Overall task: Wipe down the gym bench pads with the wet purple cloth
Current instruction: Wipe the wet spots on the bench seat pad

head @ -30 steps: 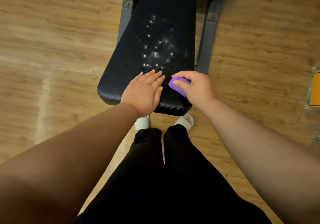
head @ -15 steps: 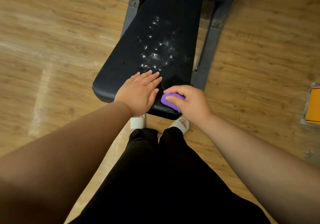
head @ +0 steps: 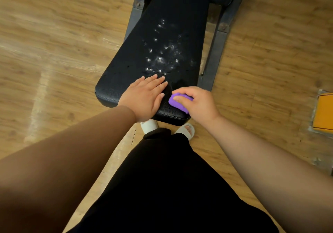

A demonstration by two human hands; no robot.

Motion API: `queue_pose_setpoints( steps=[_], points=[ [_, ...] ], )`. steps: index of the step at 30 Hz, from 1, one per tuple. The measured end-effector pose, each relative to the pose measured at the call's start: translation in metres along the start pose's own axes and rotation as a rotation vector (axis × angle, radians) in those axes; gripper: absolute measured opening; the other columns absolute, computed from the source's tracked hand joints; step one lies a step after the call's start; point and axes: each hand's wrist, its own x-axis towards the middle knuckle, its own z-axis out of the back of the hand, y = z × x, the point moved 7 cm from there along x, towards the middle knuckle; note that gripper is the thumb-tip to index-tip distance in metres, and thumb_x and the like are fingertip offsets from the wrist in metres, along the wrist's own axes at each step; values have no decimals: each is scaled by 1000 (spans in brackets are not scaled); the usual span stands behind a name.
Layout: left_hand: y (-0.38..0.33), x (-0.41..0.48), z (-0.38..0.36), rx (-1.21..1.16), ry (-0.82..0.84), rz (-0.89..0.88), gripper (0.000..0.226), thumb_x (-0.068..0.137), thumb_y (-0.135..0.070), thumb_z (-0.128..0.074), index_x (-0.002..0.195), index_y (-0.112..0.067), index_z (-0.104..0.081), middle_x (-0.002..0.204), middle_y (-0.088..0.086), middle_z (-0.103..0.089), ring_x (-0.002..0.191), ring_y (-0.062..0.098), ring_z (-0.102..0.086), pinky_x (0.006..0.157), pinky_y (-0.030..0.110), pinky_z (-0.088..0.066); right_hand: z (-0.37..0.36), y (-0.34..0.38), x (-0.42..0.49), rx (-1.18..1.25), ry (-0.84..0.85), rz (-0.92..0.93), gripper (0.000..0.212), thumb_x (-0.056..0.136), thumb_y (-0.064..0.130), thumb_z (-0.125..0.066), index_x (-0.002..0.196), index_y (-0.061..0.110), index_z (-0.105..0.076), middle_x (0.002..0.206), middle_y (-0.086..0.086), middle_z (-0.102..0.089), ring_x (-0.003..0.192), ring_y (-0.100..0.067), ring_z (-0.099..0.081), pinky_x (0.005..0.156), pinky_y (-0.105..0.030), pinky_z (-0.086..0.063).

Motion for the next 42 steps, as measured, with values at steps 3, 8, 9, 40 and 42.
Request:
queue_pose_setpoints(
  steps=[3,8,9,40,42],
  points=[
    [0,-1,0,2,-10,-9,60,98,-39,-9,153,-20,-25,160,-1,-21,149,17,-14,120,36,-6,7,-7,30,-12,-62,-59,18,91,18,-64,106,20,-73,105,8,-66,98,-1,-54,83,0,-36],
    [2,0,-1,-19,4,-2,53,104,-38,-18,154,-20,-18,162,-1,-13,150,16,-8,120,34,-3,-1,-3,11,-5,-104,-68,20,91,18,-63,107,24,-72,106,13,-65,99,1,-54,85,-3,-36],
    [2,0,-2,-25,11,2,54,104,-39,-19,154,-20,-17,162,-1,-12,150,16,-7,120,34,-3,-3,-1,1,-5,-95,-49,20,90,17,-64,107,24,-73,106,14,-65,100,1,-55,87,-5,-37],
    [4,35,1,-163,40,-48,53,105,-36,-20,154,-15,-19,162,2,-15,149,17,-7,121,31,-5,14,-25,55,0,-317,-197,16,91,17,-63,103,18,-74,103,6,-67,98,-6,-58,87,-10,-42],
    [5,35,1,-164,41,-47,53,105,-36,-20,154,-15,-19,162,2,-15,149,17,-7,121,31,-5,13,-25,59,26,-334,-216,16,90,17,-63,103,18,-73,100,8,-66,99,-8,-59,89,-15,-45]
  ],
)
